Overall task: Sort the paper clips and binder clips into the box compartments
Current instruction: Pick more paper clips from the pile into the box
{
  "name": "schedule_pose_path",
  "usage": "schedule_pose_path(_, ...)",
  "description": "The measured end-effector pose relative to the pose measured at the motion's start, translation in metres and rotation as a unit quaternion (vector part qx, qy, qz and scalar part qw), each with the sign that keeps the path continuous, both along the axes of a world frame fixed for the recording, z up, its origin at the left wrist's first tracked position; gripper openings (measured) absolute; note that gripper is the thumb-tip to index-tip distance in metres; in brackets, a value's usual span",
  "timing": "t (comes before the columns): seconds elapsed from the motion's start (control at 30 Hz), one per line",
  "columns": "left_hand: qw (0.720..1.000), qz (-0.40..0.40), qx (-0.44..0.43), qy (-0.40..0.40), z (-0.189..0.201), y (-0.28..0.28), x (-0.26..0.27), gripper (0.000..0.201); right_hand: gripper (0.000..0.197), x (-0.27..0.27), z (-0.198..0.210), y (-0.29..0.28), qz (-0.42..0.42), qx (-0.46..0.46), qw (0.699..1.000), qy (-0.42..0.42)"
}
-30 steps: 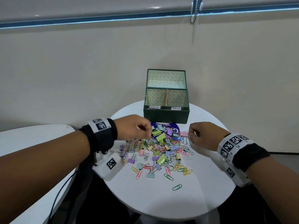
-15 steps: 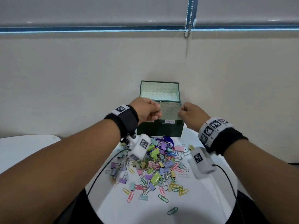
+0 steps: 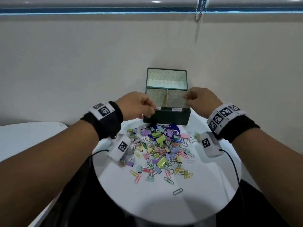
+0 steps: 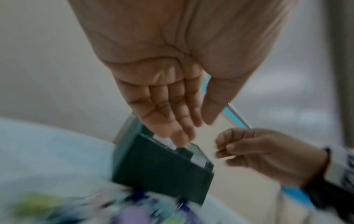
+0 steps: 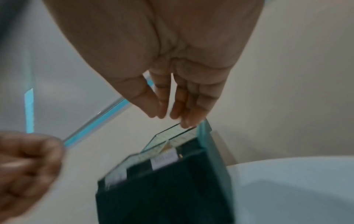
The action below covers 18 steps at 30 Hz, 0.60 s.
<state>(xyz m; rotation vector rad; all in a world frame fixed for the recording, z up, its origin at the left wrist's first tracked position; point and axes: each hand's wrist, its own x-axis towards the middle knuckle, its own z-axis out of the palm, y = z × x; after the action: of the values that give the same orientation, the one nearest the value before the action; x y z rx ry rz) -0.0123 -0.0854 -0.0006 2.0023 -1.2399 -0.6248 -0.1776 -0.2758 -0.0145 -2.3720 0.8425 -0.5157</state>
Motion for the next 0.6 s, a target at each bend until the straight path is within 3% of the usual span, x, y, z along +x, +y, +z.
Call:
schedule_pose_path(0.1,0.969,-0.091,0.118,-0.196,-0.014,0.049,-0.003,0.006,0.019,-0.033,-0.020,0.018,0.083,-0.036,0.992,0.090)
schedule_pose_path(0.17,0.946,-0.126,0.194,-0.228,-0.025,0.074,-0.006,0.006,0.016,-0.048,-0.036,0.030,0.138,-0.058,0.965,0.216)
schedule_pose_path(0.23,0.933,-0.134,0.245,-0.228,-0.036,0.089,-0.008,0.009,0.010,-0.056,-0.049,0.038,0.146,-0.066,0.950,0.270)
schedule_pose_path(0.47,0.924,-0.129,0.237,-0.271,-0.051,0.097,-0.013,0.032,0.004,-0.052,-0.059,0.045,0.126,-0.092,0.952,0.264)
schedule_pose_path(0.6,0.926,-0.119,0.223,-0.280,-0.053,0.103,-0.007,0.025,0.003,-0.055,-0.062,0.046,0.134,-0.116,0.960,0.217)
